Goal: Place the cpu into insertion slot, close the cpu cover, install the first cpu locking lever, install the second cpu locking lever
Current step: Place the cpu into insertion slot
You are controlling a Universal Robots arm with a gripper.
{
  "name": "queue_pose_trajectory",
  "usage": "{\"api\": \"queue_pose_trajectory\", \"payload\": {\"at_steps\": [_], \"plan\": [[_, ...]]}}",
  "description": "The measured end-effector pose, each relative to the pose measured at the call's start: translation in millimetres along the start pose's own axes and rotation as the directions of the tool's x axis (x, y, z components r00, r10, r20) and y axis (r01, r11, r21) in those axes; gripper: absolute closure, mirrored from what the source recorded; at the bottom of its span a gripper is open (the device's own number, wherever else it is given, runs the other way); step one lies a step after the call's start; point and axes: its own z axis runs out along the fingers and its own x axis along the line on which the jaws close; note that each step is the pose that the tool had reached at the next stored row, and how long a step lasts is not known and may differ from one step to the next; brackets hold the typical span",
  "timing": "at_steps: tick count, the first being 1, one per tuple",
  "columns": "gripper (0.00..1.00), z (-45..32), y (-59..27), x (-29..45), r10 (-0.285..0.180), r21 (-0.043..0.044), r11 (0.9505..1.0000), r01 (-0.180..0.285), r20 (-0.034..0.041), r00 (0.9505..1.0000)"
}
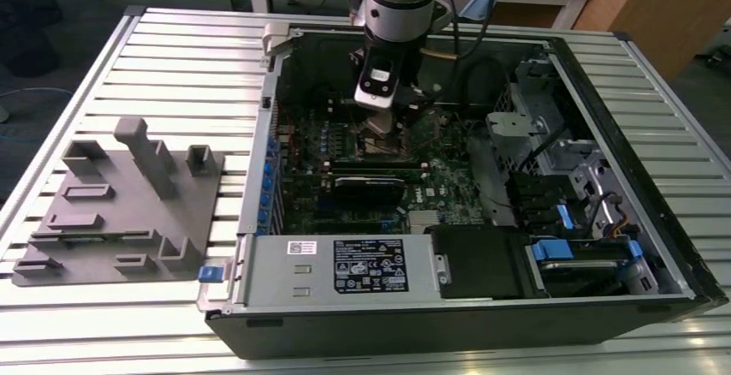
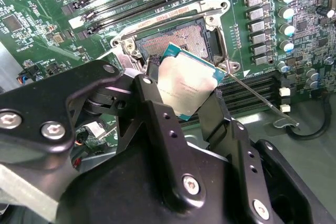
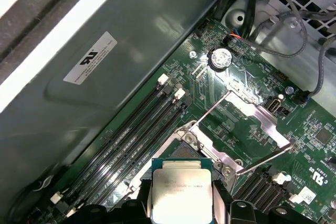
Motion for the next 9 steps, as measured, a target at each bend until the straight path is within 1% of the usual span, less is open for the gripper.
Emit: {"api": "queue_pose_trajectory", "payload": {"at_steps": [2, 5, 7, 9], "plan": [[0.46, 0.5, 0.0, 0.0, 0.014, -0.0005, 0.9999, -0.014, 0.0013, 0.9999], [0.46, 1.3, -0.1, 0.0, 0.067, -0.0015, 0.9977, -0.067, 0.0062, 0.9977], [0.46, 1.7, -0.2, 0.0, 0.103, -0.0025, 0.9947, -0.103, 0.0095, 0.9946], [0.46, 2.2, -0.2, 0.0, 0.140, -0.0037, 0.9901, -0.140, 0.0127, 0.9901]]}}
